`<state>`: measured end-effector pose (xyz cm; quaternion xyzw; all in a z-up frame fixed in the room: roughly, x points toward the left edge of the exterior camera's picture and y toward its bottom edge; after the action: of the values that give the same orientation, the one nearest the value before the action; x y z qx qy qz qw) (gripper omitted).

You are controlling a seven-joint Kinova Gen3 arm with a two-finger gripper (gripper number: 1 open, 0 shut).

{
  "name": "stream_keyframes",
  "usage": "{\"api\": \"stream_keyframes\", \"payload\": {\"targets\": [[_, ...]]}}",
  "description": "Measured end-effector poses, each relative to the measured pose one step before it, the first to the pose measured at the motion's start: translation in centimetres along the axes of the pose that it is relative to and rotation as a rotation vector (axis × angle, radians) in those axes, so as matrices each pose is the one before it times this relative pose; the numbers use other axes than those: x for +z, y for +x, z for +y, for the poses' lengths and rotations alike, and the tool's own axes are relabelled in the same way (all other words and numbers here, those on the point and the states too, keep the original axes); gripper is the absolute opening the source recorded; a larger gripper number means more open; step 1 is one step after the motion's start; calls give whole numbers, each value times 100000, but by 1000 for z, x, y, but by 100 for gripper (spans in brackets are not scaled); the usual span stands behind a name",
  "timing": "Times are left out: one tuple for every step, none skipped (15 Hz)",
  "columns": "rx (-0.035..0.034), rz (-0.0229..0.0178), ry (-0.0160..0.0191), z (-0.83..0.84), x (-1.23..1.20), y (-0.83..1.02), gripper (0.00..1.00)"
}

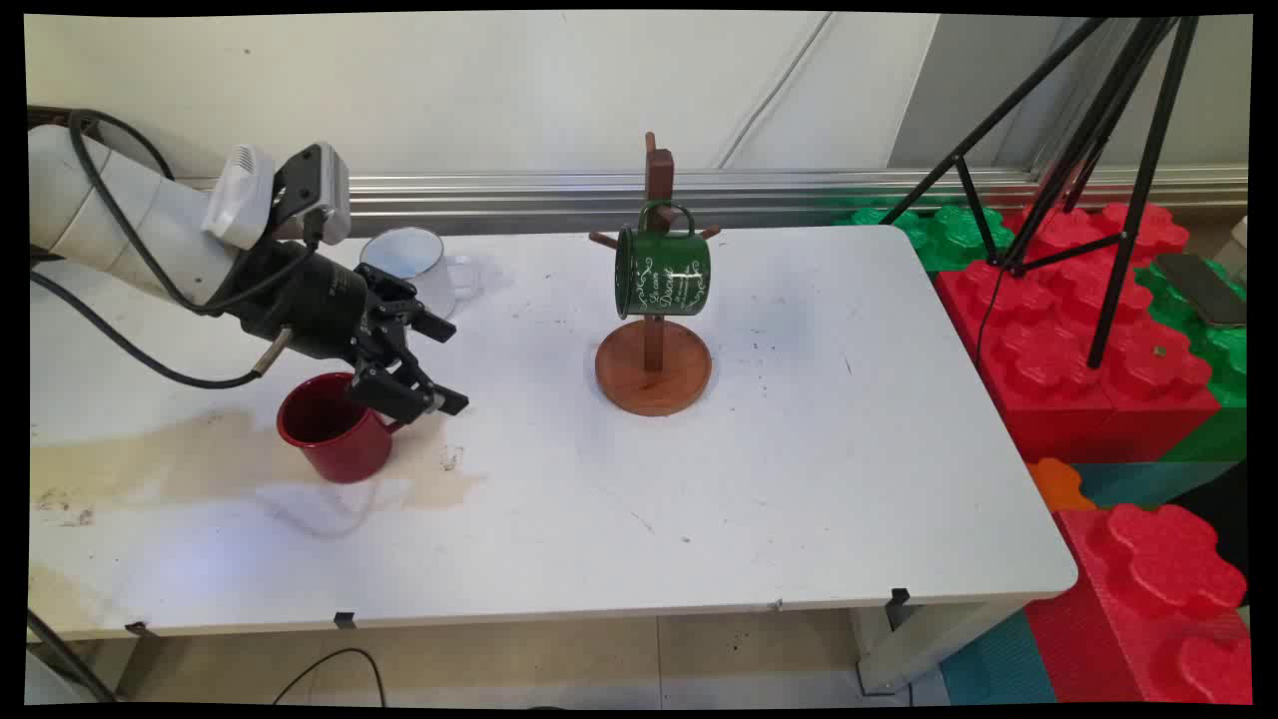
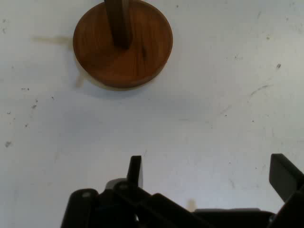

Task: Pick up the green mug from the rack

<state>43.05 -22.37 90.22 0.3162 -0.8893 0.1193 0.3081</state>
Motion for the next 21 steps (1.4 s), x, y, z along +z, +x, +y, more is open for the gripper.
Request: {"api": "stream_keyframes", "payload": {"targets": [[-354, 40, 365, -57, -56, 102, 100], [-281, 26, 332, -39, -45, 78, 100], [-185, -55, 180, -19, -23, 36, 100], [-379, 8, 352, -28, -40, 51, 100], [-536, 56, 554, -39, -35, 43, 100], [-439, 28, 426, -10, -39, 32, 100], [-223, 37, 320, -14, -16, 57, 100], [-71, 174, 421, -12, 1, 116, 100], [73, 186, 564, -12, 30, 124, 100], [-58, 317, 607, -7, 33, 138, 100], [-301, 415, 752, 37, 61, 161, 100], [-524, 620, 736, 55, 87, 258, 100], [-547, 790, 560, 87, 81, 319, 100], [-394, 851, 401, 89, 46, 332, 100], [-302, 1076, 161, 117, 32, 451, 100], [-271, 897, 41, 112, -6, 378, 100], [-347, 994, -130, 163, -41, 425, 100], [-316, 1001, -394, 209, -77, 407, 100], [-244, 900, -340, 175, -60, 354, 100], [-303, 1238, -382, 200, -75, 442, 100], [-506, 1227, -136, 144, -43, 453, 100]]}}
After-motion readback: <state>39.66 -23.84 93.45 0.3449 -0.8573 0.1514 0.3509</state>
